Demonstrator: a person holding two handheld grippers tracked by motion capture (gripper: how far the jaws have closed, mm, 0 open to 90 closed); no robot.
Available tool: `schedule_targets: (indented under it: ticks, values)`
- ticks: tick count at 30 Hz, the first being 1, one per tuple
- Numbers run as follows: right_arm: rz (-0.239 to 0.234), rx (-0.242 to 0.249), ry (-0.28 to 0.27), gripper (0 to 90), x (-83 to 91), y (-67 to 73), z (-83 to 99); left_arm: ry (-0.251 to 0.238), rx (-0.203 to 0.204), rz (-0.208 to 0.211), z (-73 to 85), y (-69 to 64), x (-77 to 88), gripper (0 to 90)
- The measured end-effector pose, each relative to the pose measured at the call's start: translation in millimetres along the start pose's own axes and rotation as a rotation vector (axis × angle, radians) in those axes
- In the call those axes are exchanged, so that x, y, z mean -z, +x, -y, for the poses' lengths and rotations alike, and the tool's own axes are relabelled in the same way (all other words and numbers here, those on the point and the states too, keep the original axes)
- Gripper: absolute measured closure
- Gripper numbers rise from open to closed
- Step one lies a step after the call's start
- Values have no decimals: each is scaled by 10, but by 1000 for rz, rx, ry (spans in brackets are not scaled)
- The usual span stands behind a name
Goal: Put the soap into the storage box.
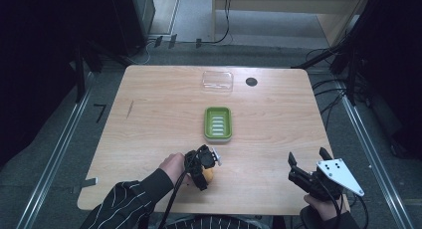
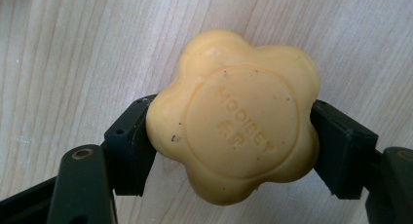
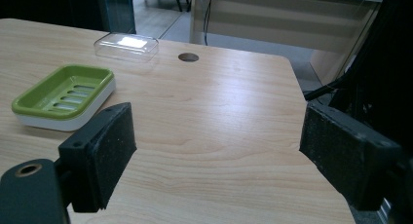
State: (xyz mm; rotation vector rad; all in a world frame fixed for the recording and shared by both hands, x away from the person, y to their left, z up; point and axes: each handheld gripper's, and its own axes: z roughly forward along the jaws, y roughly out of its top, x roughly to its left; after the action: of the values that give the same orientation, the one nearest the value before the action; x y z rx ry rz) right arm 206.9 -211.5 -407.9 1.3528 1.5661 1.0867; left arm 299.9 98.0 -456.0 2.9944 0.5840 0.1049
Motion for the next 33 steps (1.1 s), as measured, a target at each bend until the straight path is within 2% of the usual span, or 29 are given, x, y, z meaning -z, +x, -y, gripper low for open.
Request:
schedule_targets:
  ticks: [20,23,29,30,33]
  values:
    - [1,0,1,137,-1,1,0,-51,21,-16,14,42,104,272]
    - [1,0,1,137,0,2,0,-63,40,-19,13,46,100,273]
    - [1,1,2,137,-1,2,0,-73,43,-28,-12,99,139,273]
    - [1,1,2,137,-1,2,0,-87,56,-35,-14,98,142,273]
    - [0,4,3,137,0,1,2,-88,53,-26,-20,123,151,273]
